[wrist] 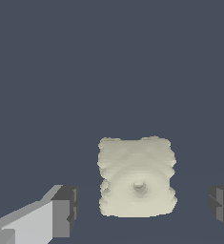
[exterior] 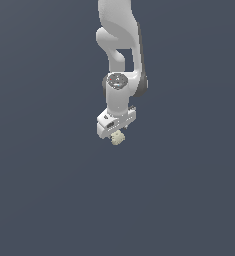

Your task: Pick up the object and move it to a goal position.

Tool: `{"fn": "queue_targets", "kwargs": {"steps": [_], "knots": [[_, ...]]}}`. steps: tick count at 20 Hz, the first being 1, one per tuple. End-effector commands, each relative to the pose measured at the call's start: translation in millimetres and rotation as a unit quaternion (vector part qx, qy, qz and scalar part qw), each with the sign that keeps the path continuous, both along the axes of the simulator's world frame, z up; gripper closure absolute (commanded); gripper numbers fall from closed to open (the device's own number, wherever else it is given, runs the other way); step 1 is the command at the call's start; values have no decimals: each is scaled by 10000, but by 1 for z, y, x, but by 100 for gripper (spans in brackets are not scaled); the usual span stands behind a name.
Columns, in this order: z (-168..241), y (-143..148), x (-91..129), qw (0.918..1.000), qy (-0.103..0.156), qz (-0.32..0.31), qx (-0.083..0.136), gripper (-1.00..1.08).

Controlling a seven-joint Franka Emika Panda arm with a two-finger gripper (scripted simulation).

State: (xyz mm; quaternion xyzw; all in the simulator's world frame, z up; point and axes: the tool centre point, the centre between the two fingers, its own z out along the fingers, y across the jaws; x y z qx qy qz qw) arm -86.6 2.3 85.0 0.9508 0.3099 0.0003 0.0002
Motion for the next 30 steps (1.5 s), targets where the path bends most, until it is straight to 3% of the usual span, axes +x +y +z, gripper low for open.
{"fn": "queue_targets", "kwargs": {"steps": [1, 13, 14, 30], "knots": [[-8, 0, -1, 10000, 4, 4, 1, -92], [-44, 0, -1, 10000, 3, 19, 1, -92], [-44, 0, -1, 10000, 3, 19, 1, 108], [-34, -6, -1, 10000, -1, 20, -1, 108]]}}
